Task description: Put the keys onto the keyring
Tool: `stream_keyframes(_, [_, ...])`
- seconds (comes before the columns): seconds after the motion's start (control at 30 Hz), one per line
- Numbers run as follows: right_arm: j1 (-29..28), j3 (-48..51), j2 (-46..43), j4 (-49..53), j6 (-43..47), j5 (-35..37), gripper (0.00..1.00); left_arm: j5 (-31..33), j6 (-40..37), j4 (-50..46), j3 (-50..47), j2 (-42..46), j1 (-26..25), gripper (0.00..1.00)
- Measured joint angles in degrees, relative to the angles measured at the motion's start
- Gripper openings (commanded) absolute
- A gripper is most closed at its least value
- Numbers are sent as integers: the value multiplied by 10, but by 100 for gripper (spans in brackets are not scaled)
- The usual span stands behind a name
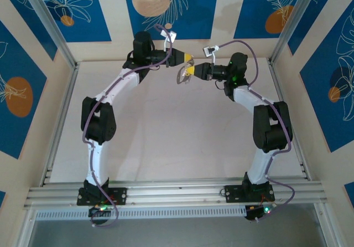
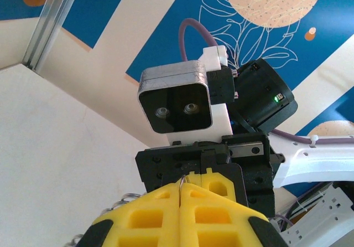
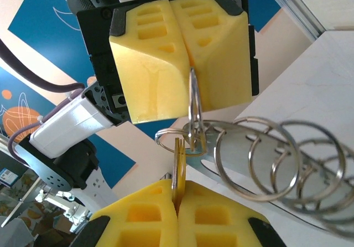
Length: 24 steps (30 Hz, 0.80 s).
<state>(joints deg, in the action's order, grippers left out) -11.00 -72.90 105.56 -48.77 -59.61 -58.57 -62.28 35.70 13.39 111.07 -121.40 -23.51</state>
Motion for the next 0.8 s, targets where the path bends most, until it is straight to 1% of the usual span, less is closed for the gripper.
stream_keyframes(0.23, [10,25,1,-23,-14,18,0,28,19,39,-39,14,0,0])
stream_keyframes(0.6, [8,60,1,-39,-15,71,0,103,106,177,-165,55,0,0])
stream_keyframes(0.8, [-1,62,1,-46,-19,86,0,129,135,227,-200,69,0,0])
